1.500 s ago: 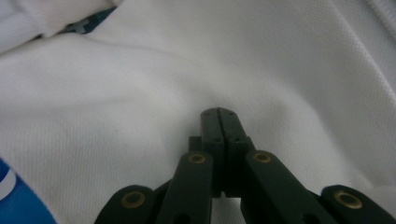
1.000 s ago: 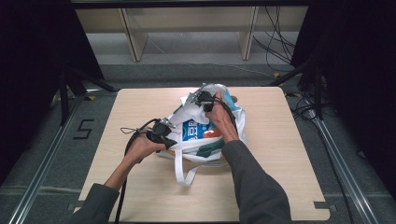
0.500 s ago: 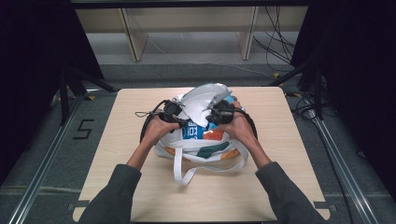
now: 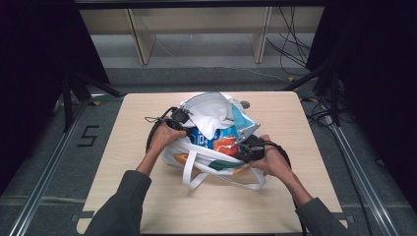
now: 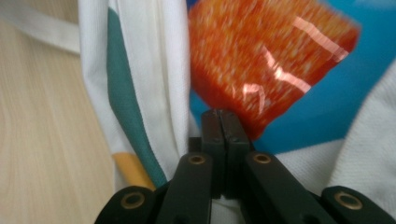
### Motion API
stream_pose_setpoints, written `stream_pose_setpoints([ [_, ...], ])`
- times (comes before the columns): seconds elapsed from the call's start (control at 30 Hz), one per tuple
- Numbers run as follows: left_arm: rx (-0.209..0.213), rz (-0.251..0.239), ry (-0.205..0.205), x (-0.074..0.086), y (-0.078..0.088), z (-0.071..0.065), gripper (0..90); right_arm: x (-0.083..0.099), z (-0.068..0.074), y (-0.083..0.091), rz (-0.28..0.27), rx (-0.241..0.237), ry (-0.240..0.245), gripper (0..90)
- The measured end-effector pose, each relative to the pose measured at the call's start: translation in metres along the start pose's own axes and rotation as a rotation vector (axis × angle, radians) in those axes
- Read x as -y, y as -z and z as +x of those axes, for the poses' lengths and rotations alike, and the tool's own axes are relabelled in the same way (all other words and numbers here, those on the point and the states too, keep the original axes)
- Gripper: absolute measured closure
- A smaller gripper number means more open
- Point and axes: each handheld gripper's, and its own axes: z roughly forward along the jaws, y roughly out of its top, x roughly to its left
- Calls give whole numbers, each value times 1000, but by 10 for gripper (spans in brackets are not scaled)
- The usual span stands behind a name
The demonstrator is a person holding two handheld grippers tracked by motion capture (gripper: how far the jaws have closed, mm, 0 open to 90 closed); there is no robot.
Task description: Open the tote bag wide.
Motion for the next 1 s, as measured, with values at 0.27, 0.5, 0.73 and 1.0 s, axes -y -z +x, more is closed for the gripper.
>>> stream_pose_setpoints([
  [0.27,74,-198,133,4,33,22,866,-30,-50,33,-219,196,-104,900],
  [0.5,9,-153,172,27,19,47,894,-3,-88,-12,-68,275,-229,900],
  [0.73,-18,-155,140,23,26,36,869,-4,-81,-10,-66,267,-217,900],
  [1.0,8,-183,58,3,31,9,841,-36,-29,28,-192,109,-52,900],
])
